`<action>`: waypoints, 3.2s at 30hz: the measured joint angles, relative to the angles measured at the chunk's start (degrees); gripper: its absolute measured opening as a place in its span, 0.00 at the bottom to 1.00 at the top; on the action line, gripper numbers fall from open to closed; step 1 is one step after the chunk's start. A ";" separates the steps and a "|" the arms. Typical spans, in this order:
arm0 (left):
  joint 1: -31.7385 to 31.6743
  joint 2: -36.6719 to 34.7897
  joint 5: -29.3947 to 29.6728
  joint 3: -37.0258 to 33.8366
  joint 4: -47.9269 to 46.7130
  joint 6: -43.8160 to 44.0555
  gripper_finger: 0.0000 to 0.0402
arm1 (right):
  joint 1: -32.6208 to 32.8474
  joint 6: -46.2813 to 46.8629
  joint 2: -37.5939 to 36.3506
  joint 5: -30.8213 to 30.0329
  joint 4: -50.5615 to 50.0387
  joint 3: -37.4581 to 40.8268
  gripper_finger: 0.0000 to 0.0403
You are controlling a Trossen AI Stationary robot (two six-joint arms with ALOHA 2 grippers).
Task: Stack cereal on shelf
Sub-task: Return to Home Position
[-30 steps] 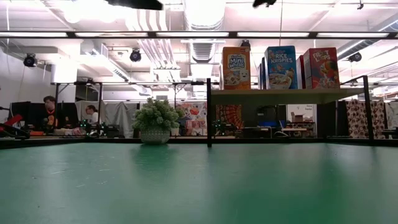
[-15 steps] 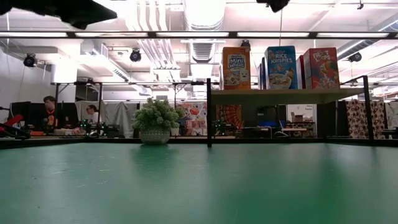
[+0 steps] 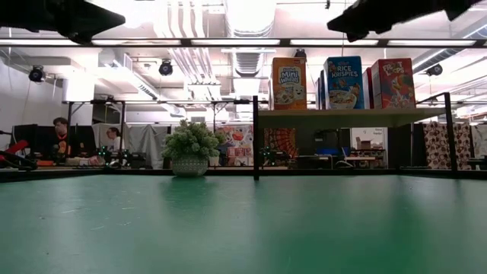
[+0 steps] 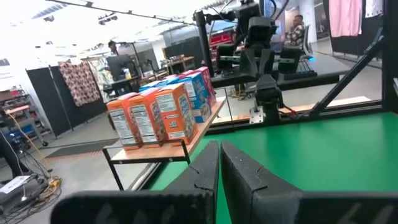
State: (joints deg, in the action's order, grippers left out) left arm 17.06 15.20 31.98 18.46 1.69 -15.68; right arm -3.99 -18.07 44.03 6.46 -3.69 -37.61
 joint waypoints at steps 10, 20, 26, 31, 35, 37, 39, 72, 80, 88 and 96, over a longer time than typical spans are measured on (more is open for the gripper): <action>-0.07 -6.06 2.04 -1.91 -1.99 -0.31 0.00 | 0.00 0.02 -12.09 0.02 5.65 9.96 0.03; -0.07 -11.86 2.08 -6.11 -2.23 1.81 0.00 | 0.00 -2.88 -20.49 3.70 6.17 15.71 0.03; -0.07 -15.07 2.15 -7.83 -2.16 3.30 0.00 | -0.02 -5.02 -26.25 4.25 8.71 19.64 0.03; -0.07 -15.07 5.61 -8.18 -1.91 3.98 0.00 | -0.02 -5.09 -32.58 4.07 9.02 22.90 0.03; -0.09 -15.21 8.08 -8.18 -1.82 4.59 0.00 | -0.03 -4.90 -37.87 4.03 9.04 25.31 0.03; -0.09 -15.21 8.05 -8.18 -1.81 4.68 0.00 | -0.02 -4.92 -40.70 4.09 9.57 26.31 0.03; -0.09 -15.17 8.05 -8.18 -1.79 5.02 0.00 | -0.02 -5.03 -43.09 3.99 9.19 27.39 0.03; -0.07 -14.49 7.94 -8.86 -1.40 6.12 0.00 | -0.04 7.82 -42.40 -5.07 4.33 36.85 0.03; -0.07 -14.46 7.94 -8.86 -1.39 6.12 0.00 | -0.04 9.51 -42.40 -5.07 4.29 36.85 0.03; -0.07 -14.40 7.94 -8.86 -1.36 6.13 0.00 | -0.04 9.51 -42.40 -5.07 4.29 36.87 0.03; -0.07 -14.38 7.94 -8.84 -1.36 6.14 0.00 | -0.04 9.51 -42.40 -5.05 4.33 36.87 0.03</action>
State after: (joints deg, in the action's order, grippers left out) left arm 16.99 0.82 39.92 9.63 0.34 -9.54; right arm -4.03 -8.56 1.63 1.41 0.64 -0.73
